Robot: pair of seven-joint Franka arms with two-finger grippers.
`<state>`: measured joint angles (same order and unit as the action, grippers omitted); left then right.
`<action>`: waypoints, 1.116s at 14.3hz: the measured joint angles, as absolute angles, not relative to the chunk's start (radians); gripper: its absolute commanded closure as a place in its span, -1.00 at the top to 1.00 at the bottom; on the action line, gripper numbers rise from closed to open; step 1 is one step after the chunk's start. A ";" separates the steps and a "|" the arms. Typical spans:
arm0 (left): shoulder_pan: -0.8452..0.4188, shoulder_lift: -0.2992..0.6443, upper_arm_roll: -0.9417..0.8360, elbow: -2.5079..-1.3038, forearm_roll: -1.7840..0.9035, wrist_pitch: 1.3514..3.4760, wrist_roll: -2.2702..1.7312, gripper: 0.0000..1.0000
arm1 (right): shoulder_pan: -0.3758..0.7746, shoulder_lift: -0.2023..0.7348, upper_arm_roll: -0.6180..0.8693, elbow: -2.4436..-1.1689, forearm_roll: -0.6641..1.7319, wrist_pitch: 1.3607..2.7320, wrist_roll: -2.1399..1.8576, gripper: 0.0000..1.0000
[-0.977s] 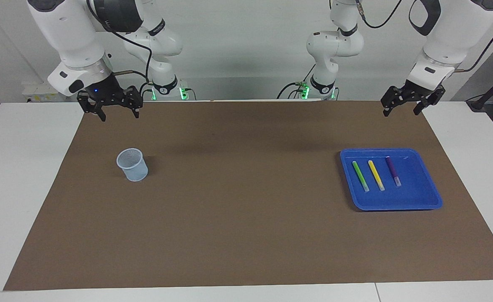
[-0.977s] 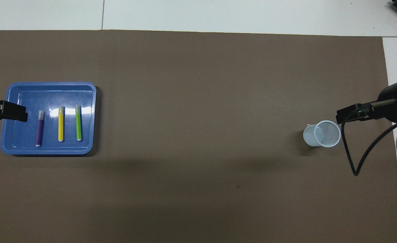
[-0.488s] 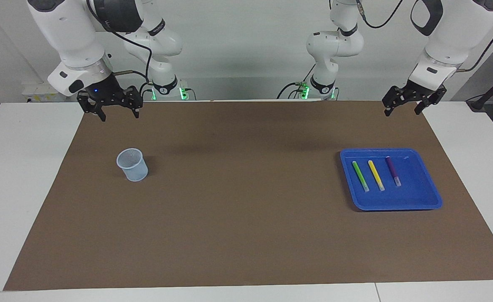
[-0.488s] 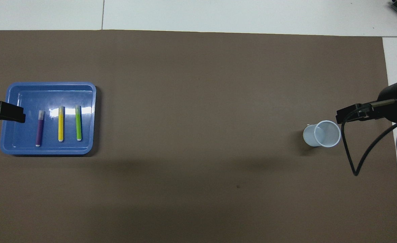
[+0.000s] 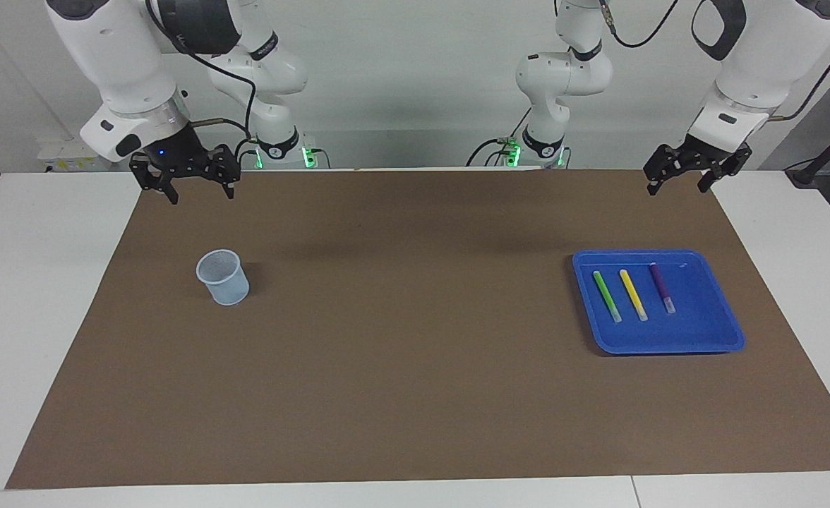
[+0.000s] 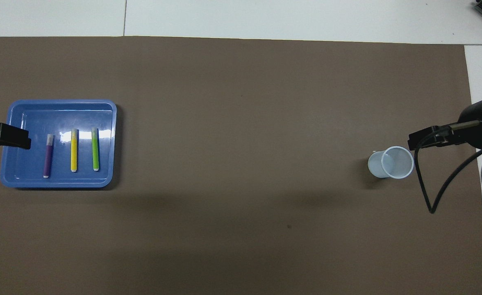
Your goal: Right arm passes pens to left for tray arrangement
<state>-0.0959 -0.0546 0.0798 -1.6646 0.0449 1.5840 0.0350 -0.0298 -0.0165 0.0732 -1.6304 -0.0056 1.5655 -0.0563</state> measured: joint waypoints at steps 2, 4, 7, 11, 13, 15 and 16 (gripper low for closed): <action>-0.095 -0.055 0.081 -1.665 0.021 1.584 0.034 1.00 | -0.030 -0.017 0.073 -1.630 -0.006 1.565 -0.056 1.00; -0.087 -0.055 0.084 -1.665 -0.010 1.584 0.034 1.00 | -0.030 -0.017 0.072 -1.630 -0.006 1.565 -0.056 1.00; -0.084 -0.055 0.086 -1.665 -0.021 1.584 0.034 1.00 | -0.030 -0.017 0.072 -1.630 -0.006 1.565 -0.056 1.00; -0.084 -0.055 0.086 -1.665 -0.022 1.584 0.034 1.00 | -0.030 -0.017 0.072 -1.630 -0.006 1.565 -0.056 1.00; -0.084 -0.055 0.086 -1.665 -0.022 1.584 0.034 1.00 | -0.030 -0.017 0.072 -1.630 -0.006 1.565 -0.056 1.00; -0.084 -0.055 0.087 -1.665 -0.022 1.584 0.034 1.00 | -0.030 -0.017 0.072 -1.630 -0.006 1.565 -0.056 1.00; -0.084 -0.055 0.087 -1.665 -0.022 1.584 0.034 1.00 | -0.030 -0.017 0.072 -1.630 -0.006 1.565 -0.056 1.00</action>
